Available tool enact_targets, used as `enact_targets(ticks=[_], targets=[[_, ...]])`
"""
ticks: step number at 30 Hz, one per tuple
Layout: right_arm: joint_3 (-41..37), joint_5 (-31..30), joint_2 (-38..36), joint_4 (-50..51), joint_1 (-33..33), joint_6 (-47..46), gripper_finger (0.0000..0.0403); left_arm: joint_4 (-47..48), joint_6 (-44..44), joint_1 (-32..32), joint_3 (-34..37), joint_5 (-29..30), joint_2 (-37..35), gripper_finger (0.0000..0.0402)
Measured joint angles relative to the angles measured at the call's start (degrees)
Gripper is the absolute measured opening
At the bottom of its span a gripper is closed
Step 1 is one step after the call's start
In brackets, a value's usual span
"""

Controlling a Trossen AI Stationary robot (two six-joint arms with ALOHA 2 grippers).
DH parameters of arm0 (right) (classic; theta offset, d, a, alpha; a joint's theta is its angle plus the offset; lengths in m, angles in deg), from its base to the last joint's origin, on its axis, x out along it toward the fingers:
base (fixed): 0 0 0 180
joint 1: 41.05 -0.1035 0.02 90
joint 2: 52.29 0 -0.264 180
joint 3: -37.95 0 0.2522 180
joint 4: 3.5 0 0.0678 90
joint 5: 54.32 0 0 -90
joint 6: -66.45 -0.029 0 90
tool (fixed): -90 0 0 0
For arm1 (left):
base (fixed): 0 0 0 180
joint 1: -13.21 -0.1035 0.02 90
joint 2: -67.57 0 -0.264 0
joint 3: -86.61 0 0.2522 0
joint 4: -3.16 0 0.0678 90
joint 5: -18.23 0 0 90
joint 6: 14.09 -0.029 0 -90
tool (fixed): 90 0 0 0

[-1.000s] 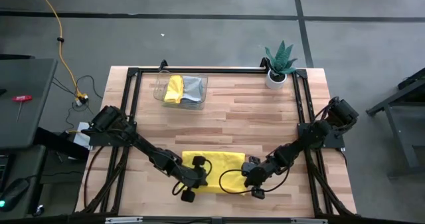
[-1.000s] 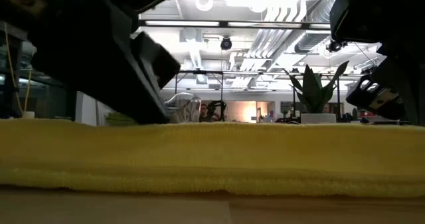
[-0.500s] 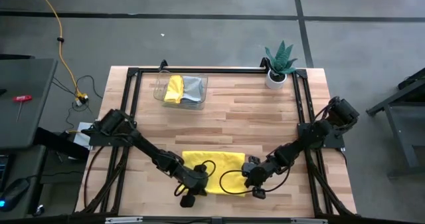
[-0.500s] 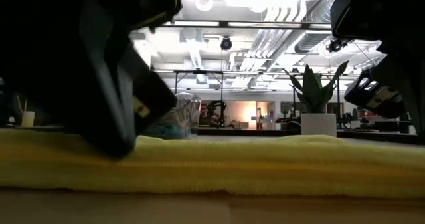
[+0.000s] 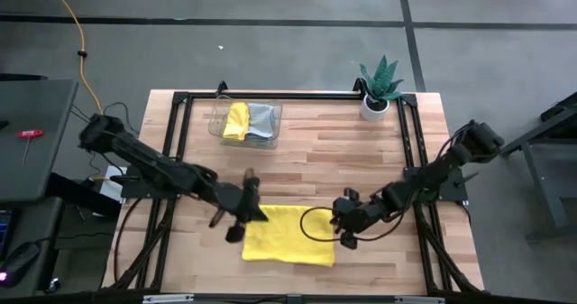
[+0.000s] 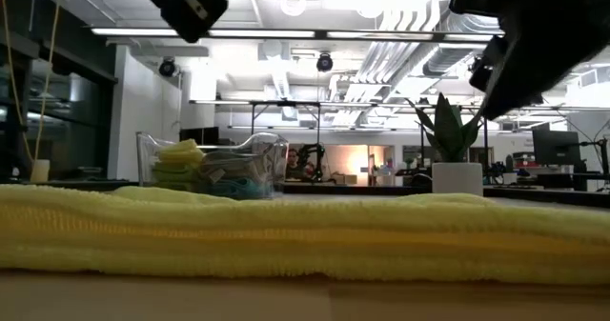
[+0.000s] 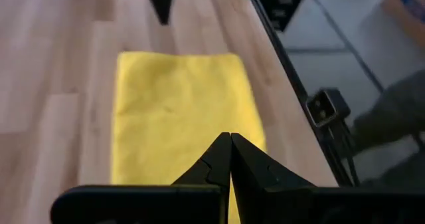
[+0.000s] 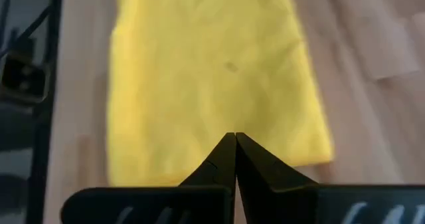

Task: Fold microfiber towels
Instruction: Fold the yellow towel

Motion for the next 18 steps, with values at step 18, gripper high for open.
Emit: enact_targets(ticks=[18], targets=[[0.0, 1.8, 0.4, 2.4, 7.1, -10.5, 0.0027, -0.9, 11.5, -1.4, 24.4, 6.0, -13.5, 0.0039]])
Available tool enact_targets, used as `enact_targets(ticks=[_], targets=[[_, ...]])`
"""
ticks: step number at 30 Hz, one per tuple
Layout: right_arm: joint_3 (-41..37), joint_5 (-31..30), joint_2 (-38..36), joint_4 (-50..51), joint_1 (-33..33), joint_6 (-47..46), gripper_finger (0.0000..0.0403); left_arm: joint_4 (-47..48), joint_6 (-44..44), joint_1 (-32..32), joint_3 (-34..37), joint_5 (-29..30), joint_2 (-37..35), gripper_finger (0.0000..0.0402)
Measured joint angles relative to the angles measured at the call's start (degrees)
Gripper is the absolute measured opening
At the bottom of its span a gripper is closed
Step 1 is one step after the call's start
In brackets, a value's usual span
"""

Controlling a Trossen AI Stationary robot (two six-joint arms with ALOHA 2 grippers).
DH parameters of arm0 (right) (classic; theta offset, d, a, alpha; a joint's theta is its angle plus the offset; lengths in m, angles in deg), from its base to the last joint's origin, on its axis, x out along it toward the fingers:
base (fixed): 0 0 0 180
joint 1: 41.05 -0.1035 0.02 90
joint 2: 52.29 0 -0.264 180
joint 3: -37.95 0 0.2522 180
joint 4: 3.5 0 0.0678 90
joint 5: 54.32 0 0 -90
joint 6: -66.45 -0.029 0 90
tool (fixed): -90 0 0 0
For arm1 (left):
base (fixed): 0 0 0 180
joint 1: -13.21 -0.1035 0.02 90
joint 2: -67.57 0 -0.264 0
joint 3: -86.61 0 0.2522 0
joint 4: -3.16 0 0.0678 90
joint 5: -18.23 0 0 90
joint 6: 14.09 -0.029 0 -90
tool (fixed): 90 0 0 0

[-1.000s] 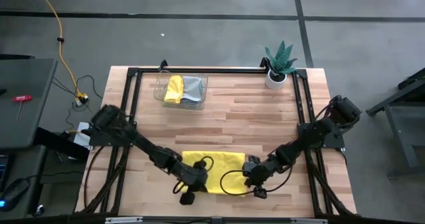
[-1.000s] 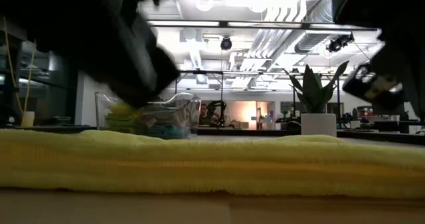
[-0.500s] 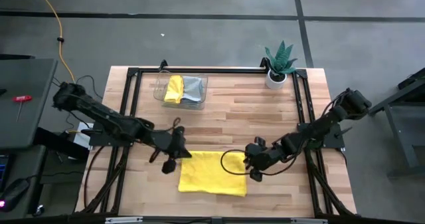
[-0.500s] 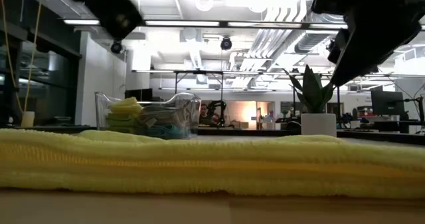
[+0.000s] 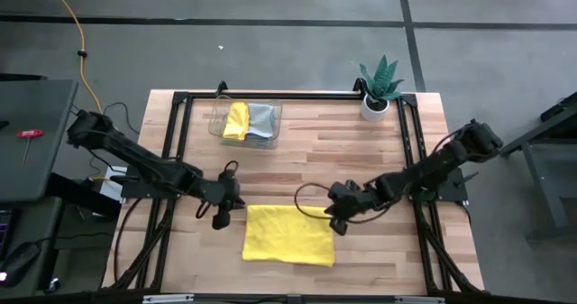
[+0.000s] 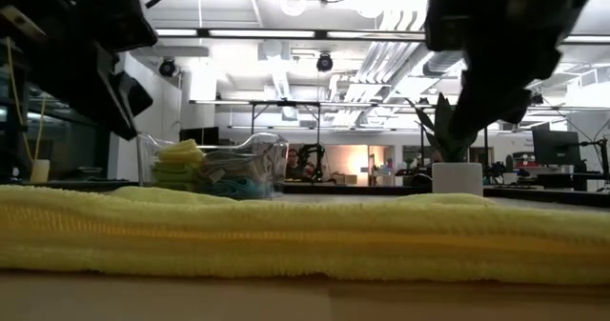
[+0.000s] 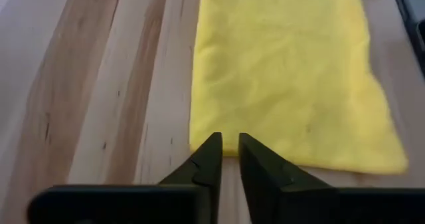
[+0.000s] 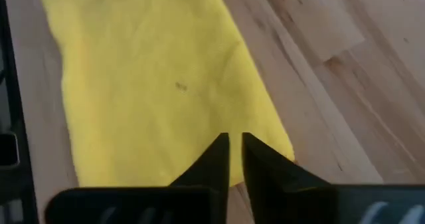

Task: Fold microfiber towels
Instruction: Fold the yellow towel

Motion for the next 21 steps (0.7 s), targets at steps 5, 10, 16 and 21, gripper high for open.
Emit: enact_targets(ticks=[5, 10, 16, 21], targets=[[0.0, 2.7, 0.0, -0.3, 3.7, 1.3, 0.0095, -0.5, -4.0, -1.5, -0.1, -0.2, 3.4, 0.0094], [0.0, 4.5, 0.0, -1.1, 5.9, 6.2, 0.0166, -3.2, -4.0, -2.8, -0.1, -2.0, 8.6, 0.0154], [0.0, 4.5, 0.0, -1.5, 7.4, 8.7, 0.0208, -10.6, -3.5, -4.1, -0.1, -5.3, 15.1, 0.0197], [0.0, 4.5, 0.0, -1.9, 7.5, 8.8, 0.0211, -12.1, -1.8, -5.5, -0.2, -5.4, 19.2, 0.0204]])
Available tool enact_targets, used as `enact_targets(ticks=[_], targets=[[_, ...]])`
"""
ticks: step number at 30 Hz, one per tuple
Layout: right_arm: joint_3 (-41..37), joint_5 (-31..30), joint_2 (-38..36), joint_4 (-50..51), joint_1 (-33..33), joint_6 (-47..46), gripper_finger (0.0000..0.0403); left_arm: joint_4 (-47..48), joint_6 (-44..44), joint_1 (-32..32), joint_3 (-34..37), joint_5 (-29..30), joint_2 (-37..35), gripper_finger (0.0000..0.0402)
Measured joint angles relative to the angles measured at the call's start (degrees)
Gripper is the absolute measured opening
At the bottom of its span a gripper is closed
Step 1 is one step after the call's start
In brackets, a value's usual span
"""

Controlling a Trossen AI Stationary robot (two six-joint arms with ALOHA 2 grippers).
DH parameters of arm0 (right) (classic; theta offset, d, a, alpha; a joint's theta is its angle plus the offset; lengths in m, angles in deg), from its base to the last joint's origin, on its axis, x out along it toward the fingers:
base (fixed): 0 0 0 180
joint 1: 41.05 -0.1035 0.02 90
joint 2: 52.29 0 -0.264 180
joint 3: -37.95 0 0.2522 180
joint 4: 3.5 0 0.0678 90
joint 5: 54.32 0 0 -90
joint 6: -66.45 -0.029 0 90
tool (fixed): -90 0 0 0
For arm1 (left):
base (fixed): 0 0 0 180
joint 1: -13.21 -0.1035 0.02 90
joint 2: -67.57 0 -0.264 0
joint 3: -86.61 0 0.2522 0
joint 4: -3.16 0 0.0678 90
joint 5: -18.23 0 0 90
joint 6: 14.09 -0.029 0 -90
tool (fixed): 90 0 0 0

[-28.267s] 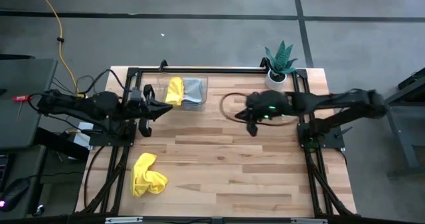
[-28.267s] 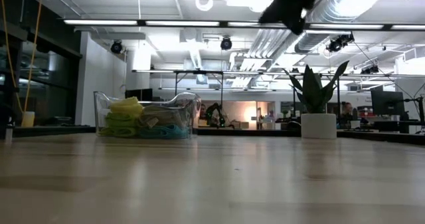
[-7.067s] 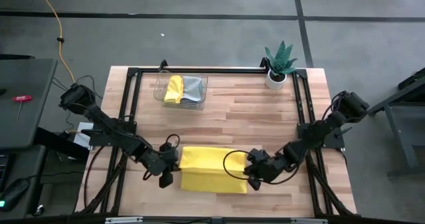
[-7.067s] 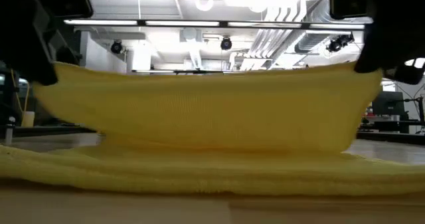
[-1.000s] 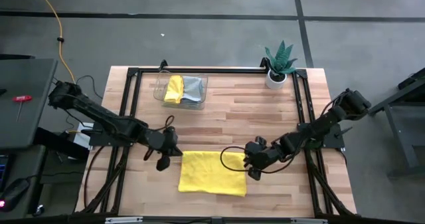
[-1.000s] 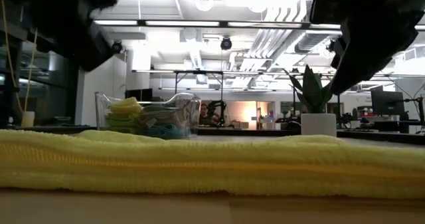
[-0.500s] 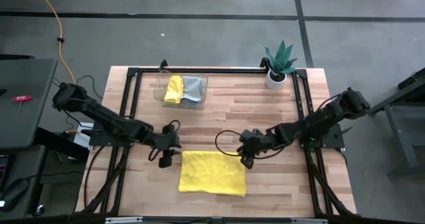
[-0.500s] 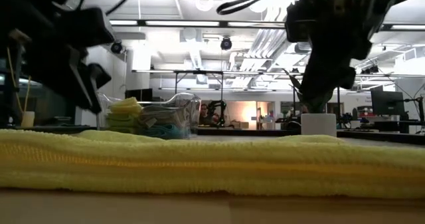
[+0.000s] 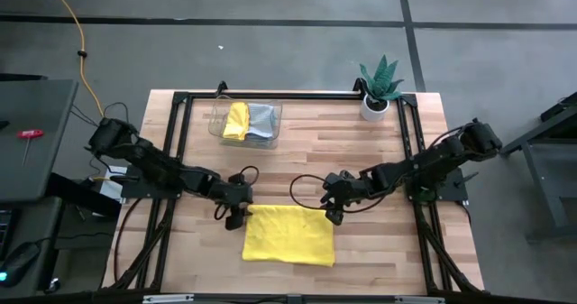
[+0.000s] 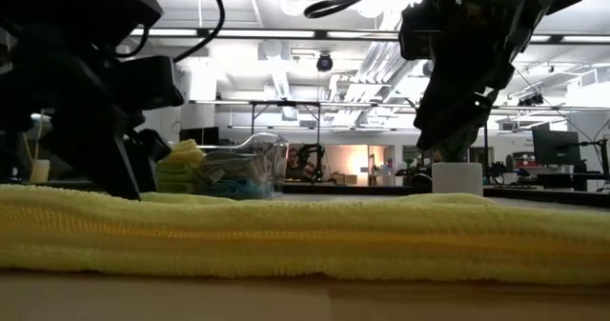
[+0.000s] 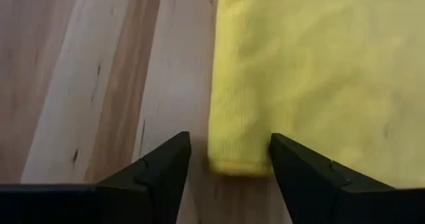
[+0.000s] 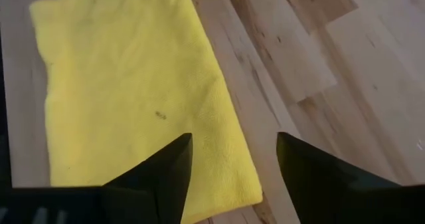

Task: Fold microfiber towels
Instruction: Fold the yellow towel

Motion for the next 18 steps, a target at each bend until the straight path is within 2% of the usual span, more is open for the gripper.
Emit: enact_targets(ticks=[4, 9, 18], targets=[[0.0, 0.8, 0.0, 0.0, -0.1, 0.0, 0.0211, -1.7, 0.5, -0.5, 0.0, -0.3, 0.8, 0.0199], [0.0, 6.7, 1.3, 0.7, -0.8, 1.8, 0.0211, -2.5, -0.6, -0.5, 0.1, -0.7, 0.8, 0.0173], [0.0, 4.4, 8.1, 1.2, -1.8, 3.4, 0.0211, -2.2, -1.8, -0.5, 0.2, -0.8, 0.8, 0.0086]])
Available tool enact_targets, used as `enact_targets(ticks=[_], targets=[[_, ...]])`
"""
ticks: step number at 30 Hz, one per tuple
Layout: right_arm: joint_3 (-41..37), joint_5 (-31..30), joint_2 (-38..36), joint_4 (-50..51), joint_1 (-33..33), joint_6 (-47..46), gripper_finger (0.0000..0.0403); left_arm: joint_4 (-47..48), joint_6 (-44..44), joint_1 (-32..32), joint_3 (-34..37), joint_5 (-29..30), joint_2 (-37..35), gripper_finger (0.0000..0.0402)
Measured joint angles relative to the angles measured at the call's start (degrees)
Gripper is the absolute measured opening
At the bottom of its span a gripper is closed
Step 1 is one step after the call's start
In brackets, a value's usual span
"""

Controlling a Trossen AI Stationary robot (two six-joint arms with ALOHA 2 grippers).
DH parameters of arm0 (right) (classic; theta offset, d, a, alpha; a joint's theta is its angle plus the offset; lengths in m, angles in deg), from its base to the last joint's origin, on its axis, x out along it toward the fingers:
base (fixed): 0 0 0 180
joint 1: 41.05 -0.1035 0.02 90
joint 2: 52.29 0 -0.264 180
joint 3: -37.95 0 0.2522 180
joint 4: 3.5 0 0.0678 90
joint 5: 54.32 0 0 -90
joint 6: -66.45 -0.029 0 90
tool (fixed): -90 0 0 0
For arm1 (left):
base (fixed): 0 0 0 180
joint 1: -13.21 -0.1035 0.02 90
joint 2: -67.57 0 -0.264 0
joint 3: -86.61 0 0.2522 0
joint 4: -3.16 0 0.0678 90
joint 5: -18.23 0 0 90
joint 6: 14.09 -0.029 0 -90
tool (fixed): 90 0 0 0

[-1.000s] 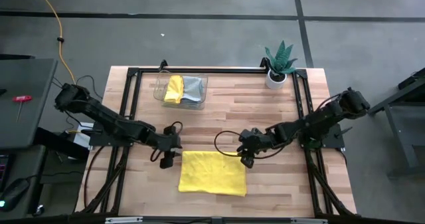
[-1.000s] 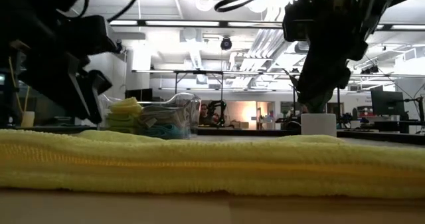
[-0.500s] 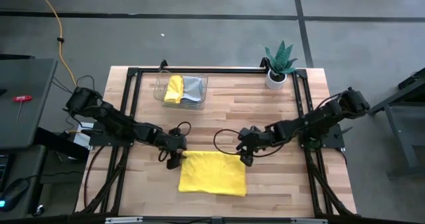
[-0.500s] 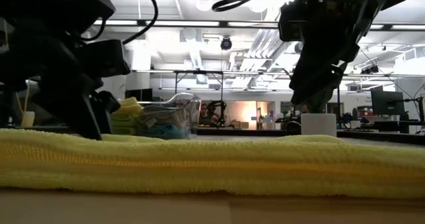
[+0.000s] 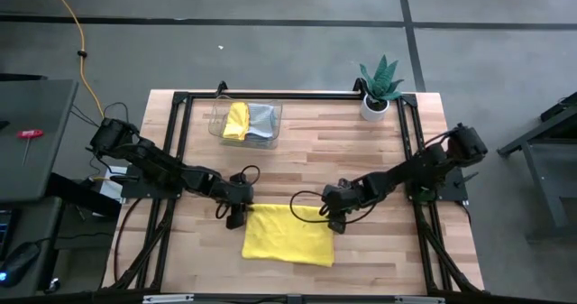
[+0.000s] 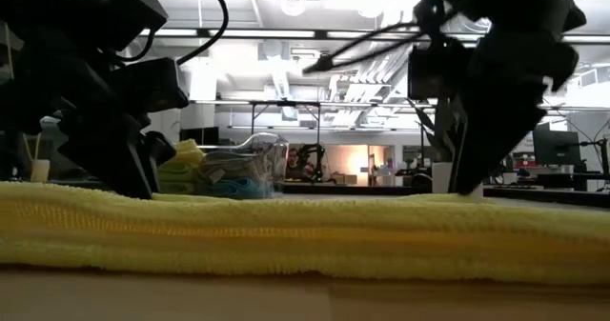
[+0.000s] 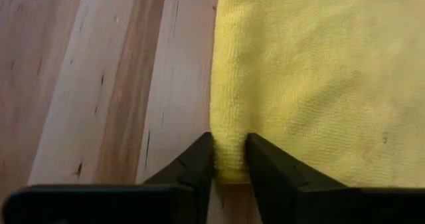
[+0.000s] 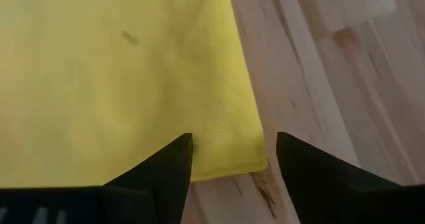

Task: Fold microfiber towels
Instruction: Fold the yellow towel

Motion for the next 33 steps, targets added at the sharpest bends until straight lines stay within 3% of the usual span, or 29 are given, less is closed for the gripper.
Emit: enact_targets(ticks=[5, 11, 23, 33], targets=[[0.0, 0.1, 1.1, 0.8, -0.2, 0.5, 0.0186, 0.1, 0.1, 0.1, 0.0, -0.6, 0.0, 0.0037], [0.0, -2.3, 1.1, 1.7, -0.6, 0.6, 0.0117, 0.1, 0.2, 0.1, 0.0, -0.6, 0.0, 0.0005], [0.0, -3.8, 1.1, 1.7, -0.2, -1.7, 0.001, 0.1, 0.2, 0.1, 0.0, -0.4, 0.0, 0.0007], [0.0, -3.9, 1.1, 3.0, 0.3, -3.5, 0.0002, 0.8, 2.1, 0.0, 0.0, -0.6, -0.4, 0.0011]])
